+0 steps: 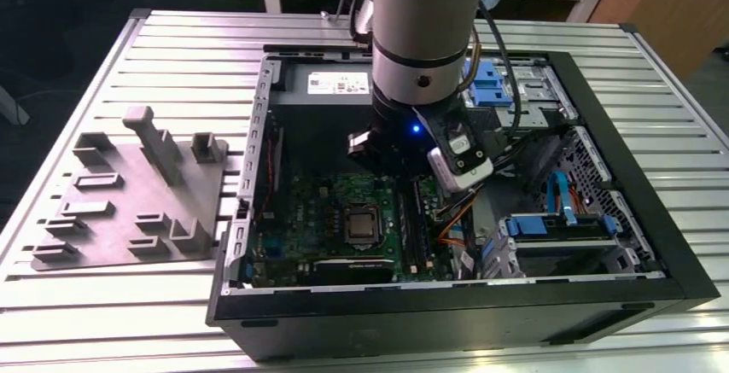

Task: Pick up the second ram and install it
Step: 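Insert the second ram into the second slot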

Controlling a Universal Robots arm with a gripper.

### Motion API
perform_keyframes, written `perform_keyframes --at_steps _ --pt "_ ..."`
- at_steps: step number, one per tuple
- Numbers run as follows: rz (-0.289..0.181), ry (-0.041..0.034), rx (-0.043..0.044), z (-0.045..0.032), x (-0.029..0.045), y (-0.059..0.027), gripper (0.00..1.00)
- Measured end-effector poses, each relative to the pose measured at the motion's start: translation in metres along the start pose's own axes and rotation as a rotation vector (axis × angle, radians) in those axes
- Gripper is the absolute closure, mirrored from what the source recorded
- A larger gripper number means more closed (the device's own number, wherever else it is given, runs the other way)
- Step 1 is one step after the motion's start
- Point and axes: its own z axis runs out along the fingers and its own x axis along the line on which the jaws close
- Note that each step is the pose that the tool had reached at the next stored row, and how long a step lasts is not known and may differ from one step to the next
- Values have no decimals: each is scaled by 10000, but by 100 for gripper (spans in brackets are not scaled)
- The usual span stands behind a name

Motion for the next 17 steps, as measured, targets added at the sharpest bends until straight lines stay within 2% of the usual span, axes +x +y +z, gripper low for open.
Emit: perform_keyframes --at_steps 4,13,17 --pt "-25 1 -17 13 -7 0 89" --pt "-77 5 -18 121 -51 -3 89" --pt "-139 8 -22 146 -78 -2 89"
